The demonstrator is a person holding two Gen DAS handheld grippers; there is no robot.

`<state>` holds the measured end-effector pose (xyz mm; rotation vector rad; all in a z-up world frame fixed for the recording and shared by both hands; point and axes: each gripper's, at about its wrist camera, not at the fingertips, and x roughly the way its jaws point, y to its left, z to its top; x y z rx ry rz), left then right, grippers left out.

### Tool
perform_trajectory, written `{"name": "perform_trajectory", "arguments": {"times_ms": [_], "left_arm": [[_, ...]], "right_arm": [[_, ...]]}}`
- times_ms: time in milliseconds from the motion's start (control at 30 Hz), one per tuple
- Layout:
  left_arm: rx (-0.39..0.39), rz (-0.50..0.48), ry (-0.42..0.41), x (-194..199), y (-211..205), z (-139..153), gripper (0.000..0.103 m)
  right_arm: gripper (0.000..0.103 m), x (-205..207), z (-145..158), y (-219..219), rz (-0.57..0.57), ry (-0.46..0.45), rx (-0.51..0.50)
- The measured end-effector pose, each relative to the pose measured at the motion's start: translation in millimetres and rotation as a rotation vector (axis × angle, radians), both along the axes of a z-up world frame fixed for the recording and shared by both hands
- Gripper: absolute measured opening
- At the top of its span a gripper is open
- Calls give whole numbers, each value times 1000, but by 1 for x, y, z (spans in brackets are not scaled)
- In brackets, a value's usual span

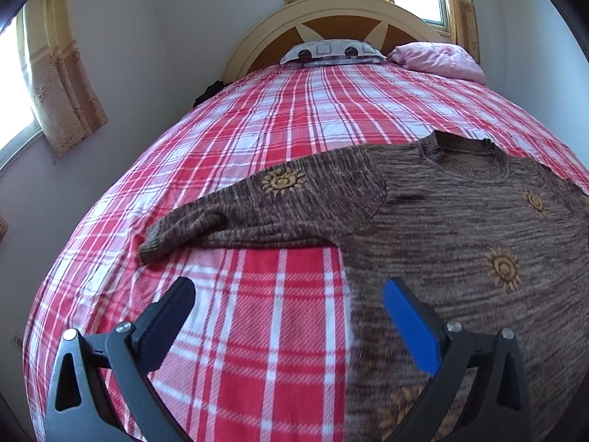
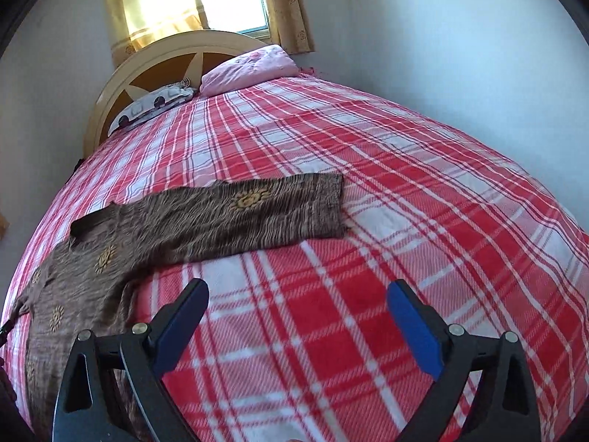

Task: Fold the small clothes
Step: 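Move the right gripper to the sweater's sleeve cuff and grasp it, then fold the held sleeve across the sweater body with the right gripper, then release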

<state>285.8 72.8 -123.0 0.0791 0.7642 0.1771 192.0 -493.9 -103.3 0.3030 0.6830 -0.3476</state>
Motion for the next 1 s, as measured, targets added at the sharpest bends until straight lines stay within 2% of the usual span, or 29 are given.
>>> {"name": "perform_trajectory", "arguments": {"times_ms": [100,267,367,533,667,767,833,1000], "left_arm": [[-16,-1,3,18,-1,-4,103],[-14,3,24,46,-7,-16,103],[-7,13,42,57,-7,-25,103],[-29,25,82,66,-2,-37,103],[-49,32,109,69,0,-44,103],[-59,30,124,71,0,-48,103],[-73,33,123,71,1,-49,103],[-115,32,124,71,8,-51,103]], "right_arm": [[80,17,-5,-13,1,12,45],[79,47,-17,-33,-32,41,58],[69,62,-27,-47,-58,76,75],[67,76,-35,-62,-81,100,95],[59,87,-39,-66,-77,100,103],[49,96,-40,-65,-67,92,129],[44,103,-42,-61,-62,105,109],[17,118,-41,-53,-34,129,71]]}}
